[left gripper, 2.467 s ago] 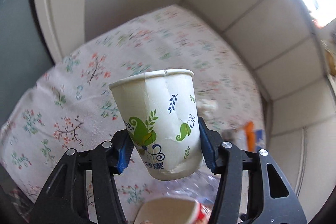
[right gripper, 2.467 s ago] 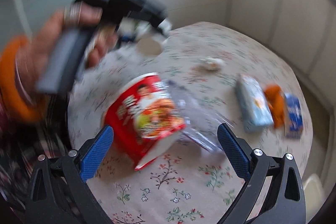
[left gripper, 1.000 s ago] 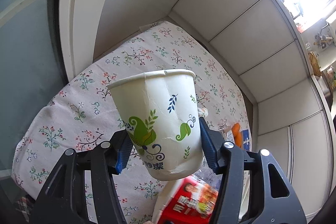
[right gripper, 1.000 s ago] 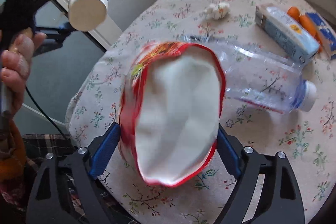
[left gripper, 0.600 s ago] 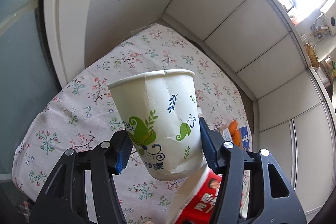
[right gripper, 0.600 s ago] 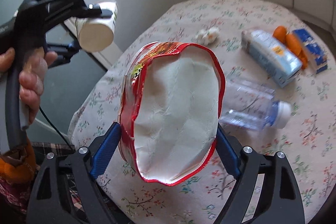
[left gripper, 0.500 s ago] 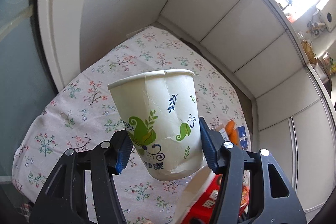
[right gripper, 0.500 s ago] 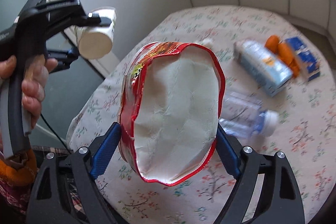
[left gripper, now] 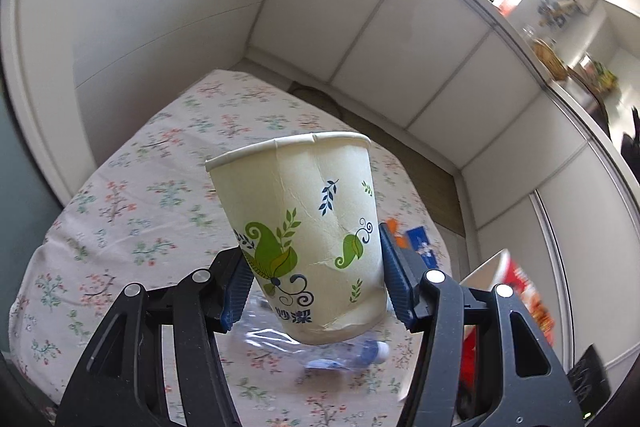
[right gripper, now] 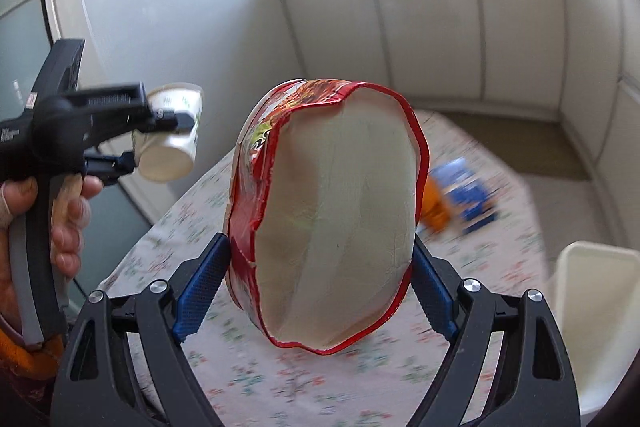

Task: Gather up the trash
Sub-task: 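Carry the red noodle cup to the bin with the right gripper while the left gripper holds the paper cup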

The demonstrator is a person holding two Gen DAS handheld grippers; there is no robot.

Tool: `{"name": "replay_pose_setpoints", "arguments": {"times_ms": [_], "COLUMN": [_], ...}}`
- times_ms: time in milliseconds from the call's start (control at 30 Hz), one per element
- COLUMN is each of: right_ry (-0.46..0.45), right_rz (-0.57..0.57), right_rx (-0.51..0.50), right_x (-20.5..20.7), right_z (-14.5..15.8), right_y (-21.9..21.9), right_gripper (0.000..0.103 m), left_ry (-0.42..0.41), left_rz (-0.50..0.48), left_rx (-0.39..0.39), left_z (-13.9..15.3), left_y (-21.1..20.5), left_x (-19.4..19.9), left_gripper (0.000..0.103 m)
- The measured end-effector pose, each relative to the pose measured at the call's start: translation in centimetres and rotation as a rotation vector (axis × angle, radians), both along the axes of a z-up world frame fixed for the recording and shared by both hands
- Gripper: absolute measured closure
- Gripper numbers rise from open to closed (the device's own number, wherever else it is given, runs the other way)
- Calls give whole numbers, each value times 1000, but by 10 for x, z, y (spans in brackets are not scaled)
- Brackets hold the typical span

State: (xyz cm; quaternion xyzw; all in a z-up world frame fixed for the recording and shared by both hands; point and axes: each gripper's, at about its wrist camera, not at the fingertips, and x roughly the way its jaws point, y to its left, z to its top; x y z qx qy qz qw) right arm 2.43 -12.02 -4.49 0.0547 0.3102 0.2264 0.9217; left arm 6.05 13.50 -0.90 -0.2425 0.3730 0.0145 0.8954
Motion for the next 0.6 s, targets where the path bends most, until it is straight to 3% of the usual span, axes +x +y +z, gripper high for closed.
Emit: {"name": "replay_pose_setpoints", "arguments": {"times_ms": [200, 467, 600], "right_ry": [-96, -152, -175], "right_rz": [-112, -239, -332], "right_rx": [-32, -80, -154], "right_x": [-2, -1, -8], "right_z": [18, 21, 20], "right_y": [-45, -88, -105], "right_gripper": [19, 19, 19], "left_ry": [-22, -28, -23], "left_rz": [-67, -150, -186], "left_rx": [27, 76, 96], "left_z": [3, 2, -1], "left_y": [-38, -82, -102], "left_x": [8, 15, 18], "left_gripper": [48, 48, 48]}}
